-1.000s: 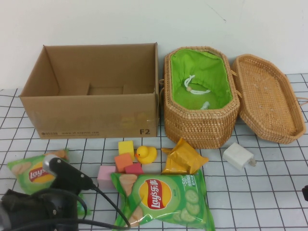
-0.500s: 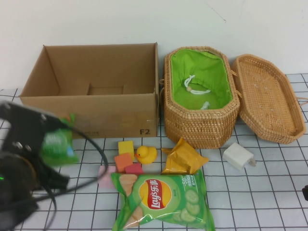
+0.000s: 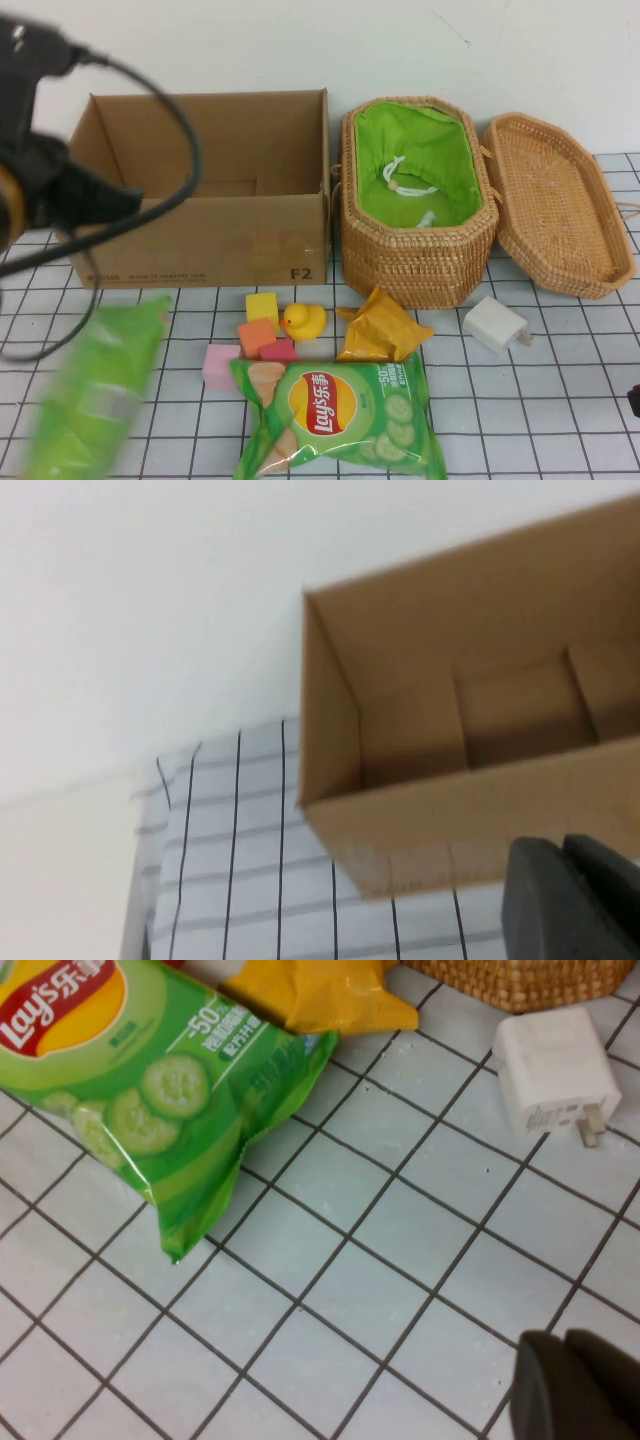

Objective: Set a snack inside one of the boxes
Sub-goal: Pick up the potato chip

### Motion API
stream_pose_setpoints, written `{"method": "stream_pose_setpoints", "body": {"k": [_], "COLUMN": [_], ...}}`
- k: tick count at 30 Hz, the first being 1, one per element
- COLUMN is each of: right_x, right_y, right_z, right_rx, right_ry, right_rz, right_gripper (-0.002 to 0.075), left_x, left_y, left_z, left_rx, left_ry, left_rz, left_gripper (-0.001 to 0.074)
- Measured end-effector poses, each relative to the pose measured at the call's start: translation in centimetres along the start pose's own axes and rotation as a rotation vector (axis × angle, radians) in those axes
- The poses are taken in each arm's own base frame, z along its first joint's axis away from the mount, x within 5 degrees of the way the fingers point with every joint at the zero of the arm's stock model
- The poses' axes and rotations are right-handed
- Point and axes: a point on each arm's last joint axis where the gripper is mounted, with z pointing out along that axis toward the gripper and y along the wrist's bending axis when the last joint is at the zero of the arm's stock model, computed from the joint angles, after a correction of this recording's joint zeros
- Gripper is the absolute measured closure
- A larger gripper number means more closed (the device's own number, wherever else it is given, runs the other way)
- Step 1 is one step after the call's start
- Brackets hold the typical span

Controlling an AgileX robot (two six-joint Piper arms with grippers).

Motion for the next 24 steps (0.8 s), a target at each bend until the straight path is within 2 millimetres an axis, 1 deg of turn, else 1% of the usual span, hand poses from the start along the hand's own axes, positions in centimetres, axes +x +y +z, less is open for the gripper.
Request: {"method": "stream_pose_setpoints", "body": {"k": [4,9,12,16,18,21,22,24], "right_x": [0.0,0.0,0.0,0.0,0.0,0.0,0.0,0.0], "right_y": [0.0,0.0,0.0,0.0,0.0,0.0,0.0,0.0], "right_z": [0.0,0.0,0.0,0.0,0.0,0.0,0.0,0.0], "right_rx": [0.000,0.000,0.000,0.000,0.000,0.000,-0.002,-0.002], "right_ry": [0.000,0.000,0.000,0.000,-0.001,-0.001,-0.001,-0.001], "right_rz": [0.000,0.000,0.000,0.000,0.002,0.002,0.002,0.002], "right_gripper": [0.0727,0.0727,0.0727,0.0727,0.0727,0.0727,0.0727,0.0727], "left_x": [-1.1,-0.9,-0.3,1.1,1.8,3.1,3.6,4.8], "left_y": [-1.2,-2.7,-3.0,-3.6,-4.1,-5.0,-5.3,-6.0], "left_z": [1.2,3.0,3.2,2.4,1.3,-0.2,-0.5,-0.7], "left_rx": [0.002,0.000,0.015,0.133,0.259,0.444,0.496,0.584], "left_ry": [-0.012,0.029,0.085,0.244,0.335,0.420,0.443,0.483], "left_rz": [0.033,0.080,0.080,0.057,0.054,0.085,0.095,0.170], "left_gripper": [0.0736,0.0736,0.0736,0.0736,0.0736,0.0736,0.0736,0.0736]}}
